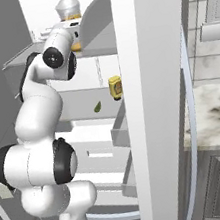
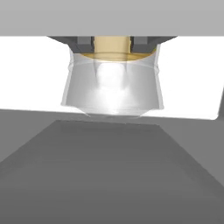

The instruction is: Move the lemon wedge and mustard from the top shelf to the second highest shelf to make space. Then, place the pitcher from the counter on the cleared top shelf.

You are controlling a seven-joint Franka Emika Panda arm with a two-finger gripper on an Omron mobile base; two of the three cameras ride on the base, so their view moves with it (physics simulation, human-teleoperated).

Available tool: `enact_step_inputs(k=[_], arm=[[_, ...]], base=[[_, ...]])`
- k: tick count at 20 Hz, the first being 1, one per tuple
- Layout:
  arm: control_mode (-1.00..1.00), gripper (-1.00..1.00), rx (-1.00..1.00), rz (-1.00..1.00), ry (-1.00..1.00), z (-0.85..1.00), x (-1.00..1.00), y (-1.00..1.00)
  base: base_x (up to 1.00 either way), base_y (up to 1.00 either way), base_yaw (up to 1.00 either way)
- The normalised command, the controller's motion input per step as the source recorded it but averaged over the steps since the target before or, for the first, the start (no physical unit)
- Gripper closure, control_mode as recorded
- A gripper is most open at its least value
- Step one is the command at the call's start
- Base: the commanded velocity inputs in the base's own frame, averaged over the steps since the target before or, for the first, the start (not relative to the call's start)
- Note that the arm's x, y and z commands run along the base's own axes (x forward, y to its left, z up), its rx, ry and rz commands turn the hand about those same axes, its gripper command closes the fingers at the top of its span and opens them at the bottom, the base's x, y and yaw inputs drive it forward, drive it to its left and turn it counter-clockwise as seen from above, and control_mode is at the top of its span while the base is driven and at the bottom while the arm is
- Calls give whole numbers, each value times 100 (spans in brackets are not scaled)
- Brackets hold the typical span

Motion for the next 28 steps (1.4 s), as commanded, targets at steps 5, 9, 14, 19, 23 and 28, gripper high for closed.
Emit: enact_step_inputs(k=[5,9,14,19,23,28], arm=[[-100,100,0,0,0,-24,53,0],[-100,100,0,0,0,-25,51,0],[-100,100,0,0,0,-27,49,0],[-100,100,0,0,0,-28,49,0],[-100,100,0,0,0,-28,49,0],[-100,-100,0,0,0,-28,45,0]], base=[[0,0,0],[0,0,0],[0,0,0],[0,0,0],[0,0,0],[0,0,0]])
